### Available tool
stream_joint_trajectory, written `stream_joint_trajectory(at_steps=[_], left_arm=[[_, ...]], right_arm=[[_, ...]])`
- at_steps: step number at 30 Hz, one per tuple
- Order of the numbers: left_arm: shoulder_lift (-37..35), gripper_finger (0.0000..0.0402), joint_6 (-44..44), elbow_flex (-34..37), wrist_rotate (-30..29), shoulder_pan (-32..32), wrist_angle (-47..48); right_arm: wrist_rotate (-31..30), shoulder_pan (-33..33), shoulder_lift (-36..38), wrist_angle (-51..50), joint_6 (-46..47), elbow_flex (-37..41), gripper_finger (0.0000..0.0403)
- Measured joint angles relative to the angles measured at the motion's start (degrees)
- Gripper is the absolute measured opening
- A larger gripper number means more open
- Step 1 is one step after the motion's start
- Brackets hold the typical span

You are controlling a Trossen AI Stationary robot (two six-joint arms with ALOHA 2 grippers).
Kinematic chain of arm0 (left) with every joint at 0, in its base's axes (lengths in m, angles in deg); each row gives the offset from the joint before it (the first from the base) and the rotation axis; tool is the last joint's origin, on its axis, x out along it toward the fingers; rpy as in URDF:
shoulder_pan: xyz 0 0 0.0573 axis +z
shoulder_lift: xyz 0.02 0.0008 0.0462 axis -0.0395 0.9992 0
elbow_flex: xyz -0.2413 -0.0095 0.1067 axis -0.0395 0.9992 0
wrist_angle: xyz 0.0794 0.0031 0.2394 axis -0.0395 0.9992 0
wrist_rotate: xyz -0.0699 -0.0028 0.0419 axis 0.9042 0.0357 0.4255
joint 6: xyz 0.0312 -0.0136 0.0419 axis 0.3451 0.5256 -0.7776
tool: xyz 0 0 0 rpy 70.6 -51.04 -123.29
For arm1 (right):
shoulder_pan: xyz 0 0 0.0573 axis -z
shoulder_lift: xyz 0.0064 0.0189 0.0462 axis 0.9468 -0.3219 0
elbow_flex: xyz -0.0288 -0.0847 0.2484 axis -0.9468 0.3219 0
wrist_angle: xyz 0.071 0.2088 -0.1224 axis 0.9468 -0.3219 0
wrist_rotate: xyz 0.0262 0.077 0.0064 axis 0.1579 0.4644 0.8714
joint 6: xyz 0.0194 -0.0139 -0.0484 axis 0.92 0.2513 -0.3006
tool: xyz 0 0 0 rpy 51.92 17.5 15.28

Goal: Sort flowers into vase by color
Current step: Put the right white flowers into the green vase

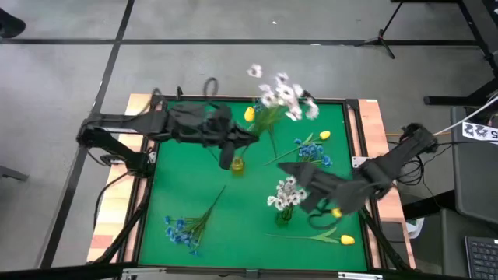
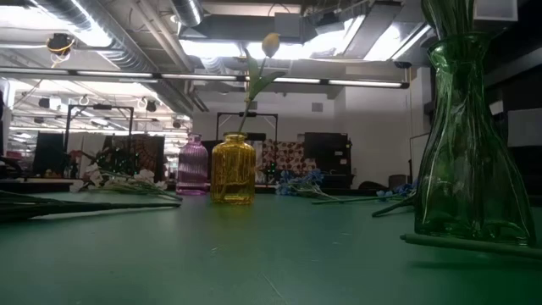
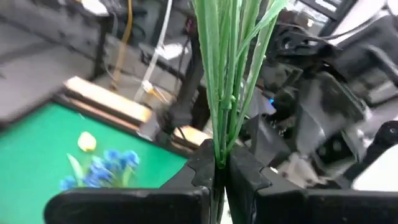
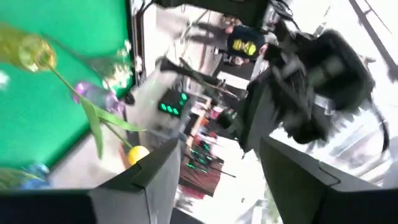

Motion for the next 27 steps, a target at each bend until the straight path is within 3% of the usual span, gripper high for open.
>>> stream_joint_trajectory(at_steps=[5, 10, 15, 22, 27], left_arm=[[-5.5, 0.0011, -5.9, 0.0, -9.2, -3.9, 1.4], [-6.8, 0.0013, -14.8, 0.0, -25.7, -13.7, -1.5], [-4.3, 0.0008, -28.7, 3.3, -41.9, -25.3, -17.2], [1.4, 0.0012, -46.6, 16.7, -43.3, -33.1, -55.5], [5.3, 0.0009, -49.7, 24.3, -39.0, -33.9, -73.8]], right_arm=[[3.6, -1.3, 9.8, -6.7, 13.4, 0.0, 0.0218], [8.5, -1.2, 19.4, -12.7, 25.0, -0.1, 0.0218], [12.2, -1.2, 25.6, -14.9, 31.9, 1.1, 0.0218], [17.7, -1.2, 33.3, -12.3, 34.5, 8.2, 0.0218], [23.9, -1.2, 38.4, -7.0, 37.6, 16.1, 0.0218]])
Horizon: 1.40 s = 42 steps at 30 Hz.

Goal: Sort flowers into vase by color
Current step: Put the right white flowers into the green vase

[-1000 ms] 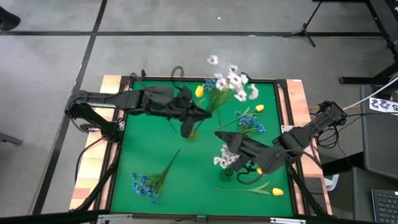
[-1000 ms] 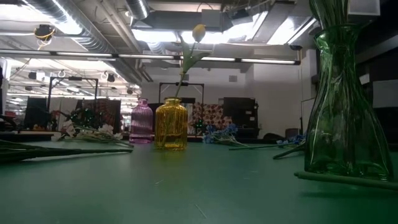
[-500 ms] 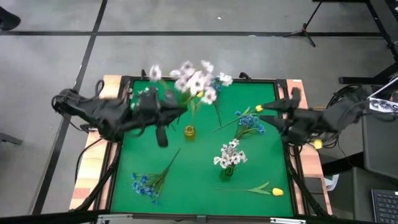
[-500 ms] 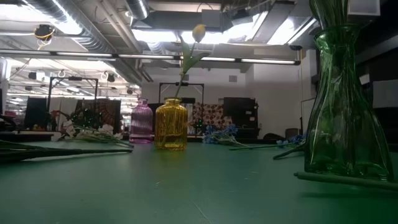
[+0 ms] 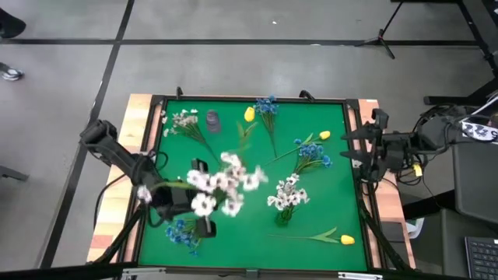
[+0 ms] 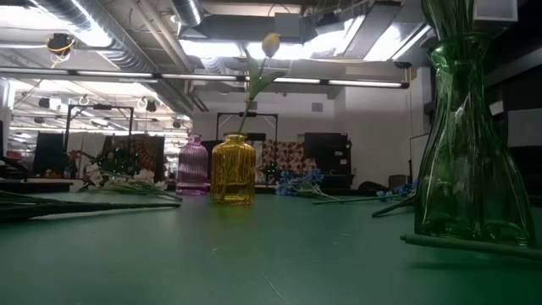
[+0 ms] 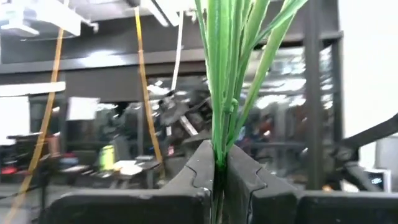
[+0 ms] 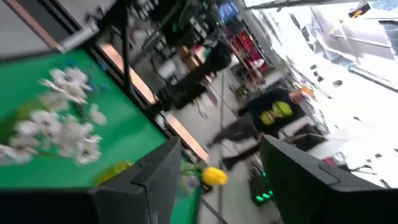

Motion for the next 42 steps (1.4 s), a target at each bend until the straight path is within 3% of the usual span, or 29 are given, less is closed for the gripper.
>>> stream_joint_trajectory(at_steps=[4, 13, 25, 37, 42], left_arm=[[4.2, 0.0011, 0.6, 1.9, 6.5, 0.0, -8.2], [21.5, 0.001, -7.7, -1.1, 10.3, 0.1, -29.2], [38.2, 0.0012, -14.4, -13.5, 11.7, 0.8, -30.5], [43.8, 0.0008, -0.6, -14.6, 11.9, 6.0, -34.3], [44.1, 0.0007, 0.7, -14.6, 11.8, 7.0, -34.3]], right_arm=[[1.3, 0.0, 4.0, 3.4, 3.7, 6.9, 0.0218], [0.8, 0.0, 7.5, 10.3, 4.8, 17.6, 0.0218], [0.7, 0.0, 7.5, 10.0, 7.0, 18.5, 0.0218], [0.7, 0.0, 7.8, 9.6, 8.6, 18.5, 0.0218], [0.6, 0.0, 7.8, 8.5, 9.4, 18.5, 0.0218]])
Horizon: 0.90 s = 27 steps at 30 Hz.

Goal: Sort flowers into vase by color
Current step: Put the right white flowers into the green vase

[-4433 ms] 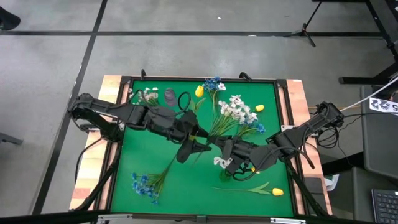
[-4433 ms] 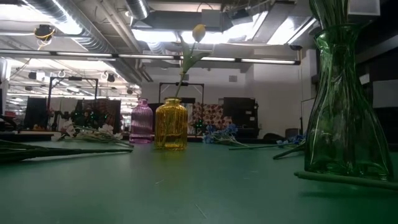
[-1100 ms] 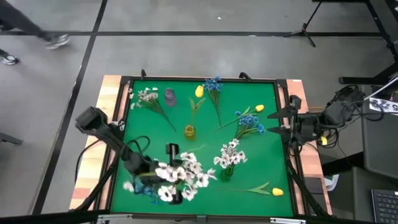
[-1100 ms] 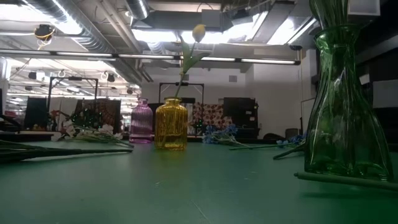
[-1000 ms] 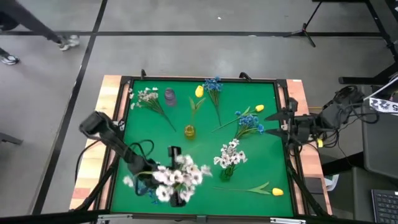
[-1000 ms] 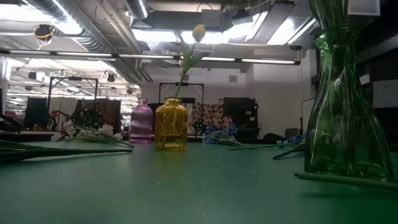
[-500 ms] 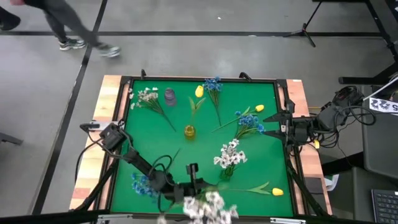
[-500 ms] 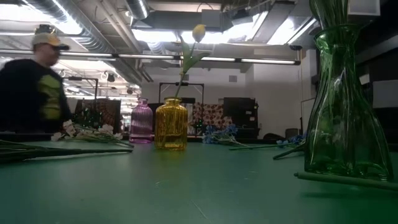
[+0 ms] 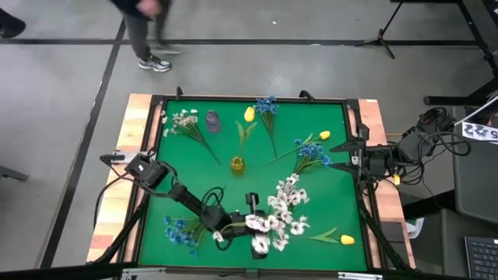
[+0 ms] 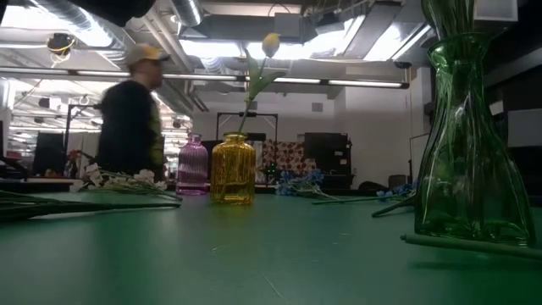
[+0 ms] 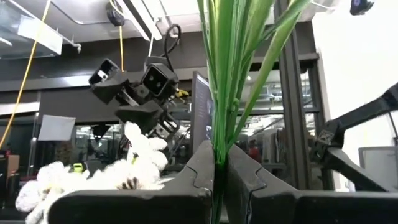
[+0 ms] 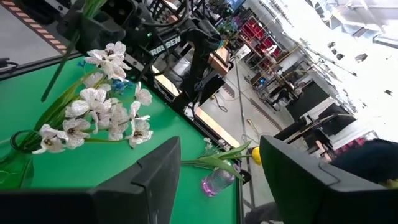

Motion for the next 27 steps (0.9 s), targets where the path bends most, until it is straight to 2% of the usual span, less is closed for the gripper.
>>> stream_joint_trajectory(at_steps=[4, 9, 27], left_arm=[[0.0, 0.0007, 1.1, 1.0, -1.0, 0.4, 0.0], [0.0, 0.0007, 7.7, 2.7, -2.2, 1.7, 0.0], [0.3, 0.0006, 14.9, 2.8, -1.9, 3.3, 2.5]], right_arm=[[0.0, 0.0, 0.0, -0.9, 0.9, 0.0, 0.0218], [-0.3, 0.0, 0.0, -2.3, 2.1, 0.0, 0.0218], [-0.5, 0.0, 0.0, -3.5, 3.2, 0.0, 0.0218]])
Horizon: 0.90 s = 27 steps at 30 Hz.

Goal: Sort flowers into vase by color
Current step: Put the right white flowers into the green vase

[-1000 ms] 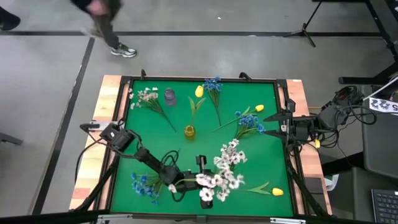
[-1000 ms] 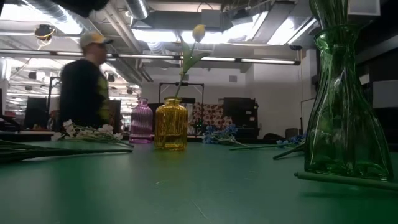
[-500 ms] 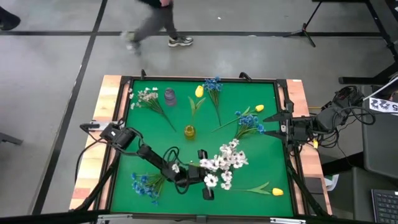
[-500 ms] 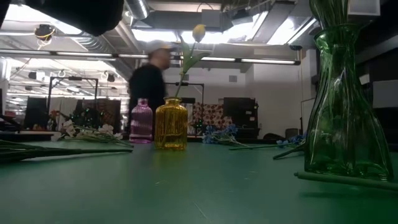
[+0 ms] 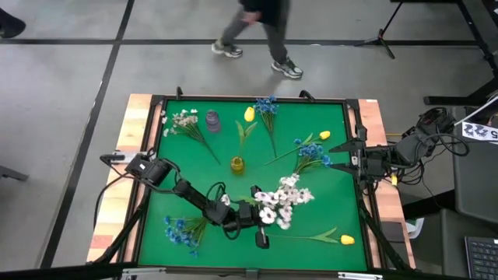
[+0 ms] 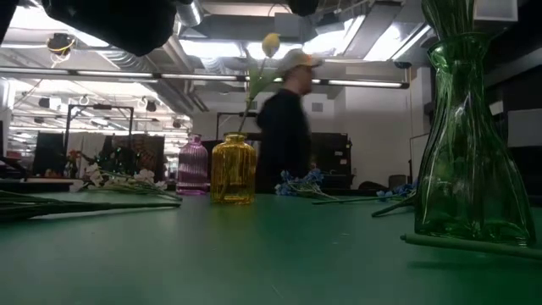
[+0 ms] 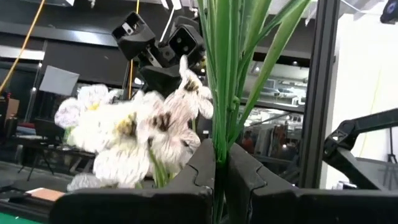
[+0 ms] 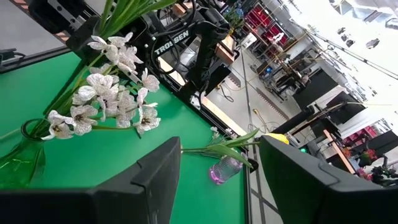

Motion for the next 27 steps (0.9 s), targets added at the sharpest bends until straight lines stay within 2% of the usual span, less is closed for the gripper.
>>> stream_joint_trajectory(at_steps=[16, 27], left_arm=[[0.0, 0.0006, 5.6, 0.0, -0.3, 0.7, 4.6], [0.0, 0.0006, 6.0, 0.0, -1.8, 0.7, 8.0]], right_arm=[[0.0, 0.0, 0.0, 0.0, 0.0, 0.0, 0.0218], [0.0, 0.0, 0.0, 0.0, 0.0, 0.0, 0.0218]])
